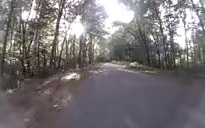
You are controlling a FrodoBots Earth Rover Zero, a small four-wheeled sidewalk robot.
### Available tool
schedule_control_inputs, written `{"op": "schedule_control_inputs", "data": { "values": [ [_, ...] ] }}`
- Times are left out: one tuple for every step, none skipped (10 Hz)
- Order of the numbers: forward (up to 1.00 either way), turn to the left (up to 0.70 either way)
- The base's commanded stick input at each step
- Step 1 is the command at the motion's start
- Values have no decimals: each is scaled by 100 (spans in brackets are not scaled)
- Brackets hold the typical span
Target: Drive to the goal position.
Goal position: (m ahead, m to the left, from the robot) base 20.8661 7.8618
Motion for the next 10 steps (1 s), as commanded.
{"op": "schedule_control_inputs", "data": {
  "values": [
    [70,21],
    [70,15],
    [70,1],
    [70,-1],
    [70,-1],
    [70,-1],
    [70,-1],
    [70,-1],
    [70,-1],
    [70,-1]
  ]
}}
